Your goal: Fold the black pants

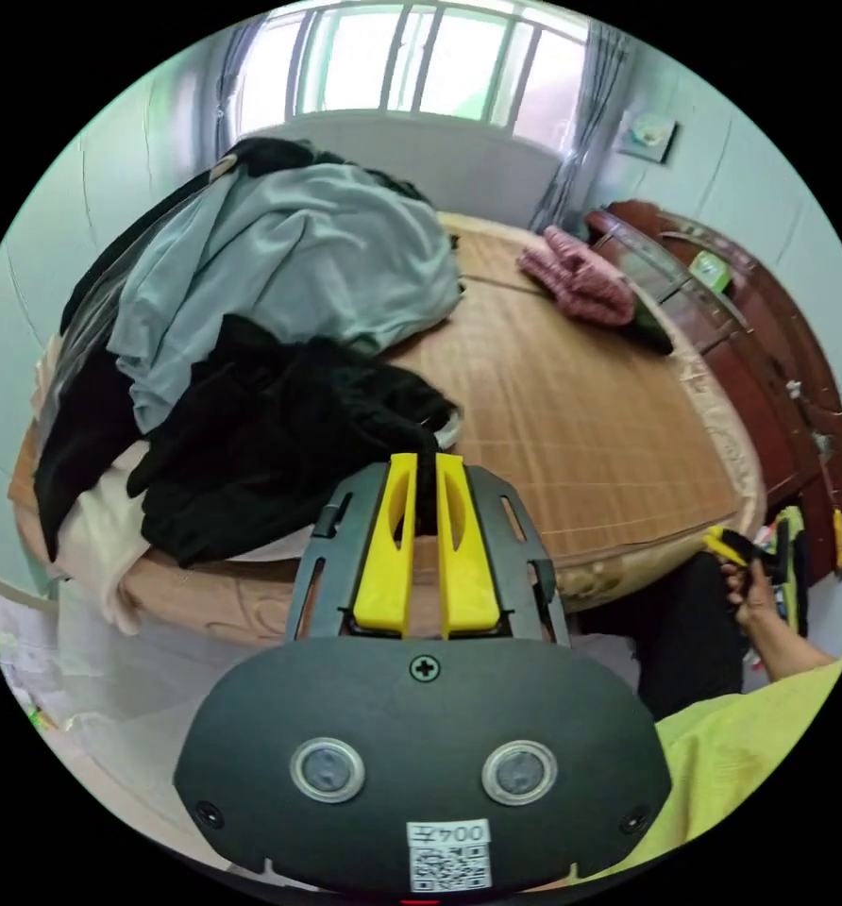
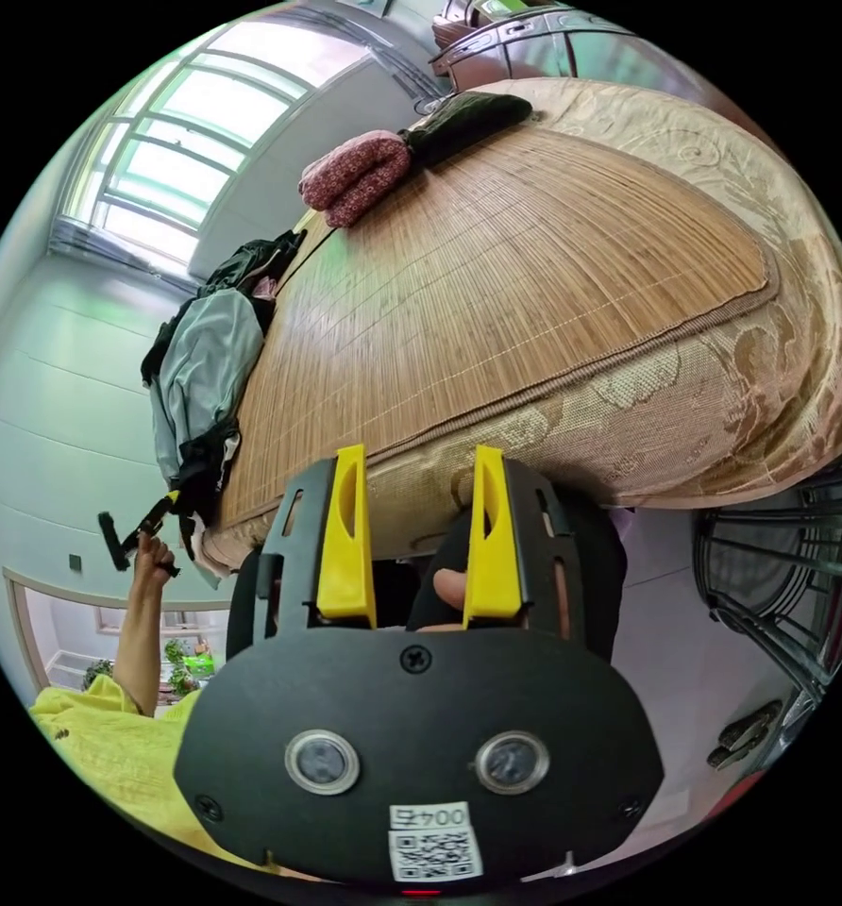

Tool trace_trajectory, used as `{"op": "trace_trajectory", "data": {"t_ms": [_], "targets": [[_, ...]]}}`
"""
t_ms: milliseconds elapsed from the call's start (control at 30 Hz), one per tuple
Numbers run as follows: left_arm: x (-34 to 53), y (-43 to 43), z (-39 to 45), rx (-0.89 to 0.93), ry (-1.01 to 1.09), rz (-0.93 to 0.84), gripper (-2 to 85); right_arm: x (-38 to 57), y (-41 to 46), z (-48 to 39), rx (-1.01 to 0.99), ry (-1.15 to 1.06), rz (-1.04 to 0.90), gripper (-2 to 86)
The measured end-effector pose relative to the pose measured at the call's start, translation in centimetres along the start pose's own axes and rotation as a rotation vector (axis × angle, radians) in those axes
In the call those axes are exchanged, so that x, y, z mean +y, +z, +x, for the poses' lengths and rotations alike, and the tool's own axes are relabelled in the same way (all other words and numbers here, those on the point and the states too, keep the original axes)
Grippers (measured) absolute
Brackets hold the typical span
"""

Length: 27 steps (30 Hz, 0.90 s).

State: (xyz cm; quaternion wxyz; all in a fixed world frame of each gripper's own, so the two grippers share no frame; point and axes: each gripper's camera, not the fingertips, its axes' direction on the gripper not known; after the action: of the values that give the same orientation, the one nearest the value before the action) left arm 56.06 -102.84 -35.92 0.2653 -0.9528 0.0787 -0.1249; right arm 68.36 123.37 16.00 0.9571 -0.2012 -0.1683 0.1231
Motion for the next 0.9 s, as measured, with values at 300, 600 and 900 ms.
{"op": "trace_trajectory", "data": {"t_ms": [300, 600, 900], "targets": [[-0.5, -2.1, 8.3, 0.392, 0.117, 0.058, 4.4, -4.2, 5.7, -3.0, -0.004, 0.011, -0.006, 13.8], [2.2, 0.1, 11.1, 0.338, 0.243, -0.057, 7.4, -7.7, 10.6, -6.6, -0.007, -0.012, -0.007, 13.9], [5.4, -3.4, 3.4, 0.105, 0.146, -0.037, 5.9, -10.6, 14.7, -12.3, -0.007, -0.104, -0.008, 10.8]]}}
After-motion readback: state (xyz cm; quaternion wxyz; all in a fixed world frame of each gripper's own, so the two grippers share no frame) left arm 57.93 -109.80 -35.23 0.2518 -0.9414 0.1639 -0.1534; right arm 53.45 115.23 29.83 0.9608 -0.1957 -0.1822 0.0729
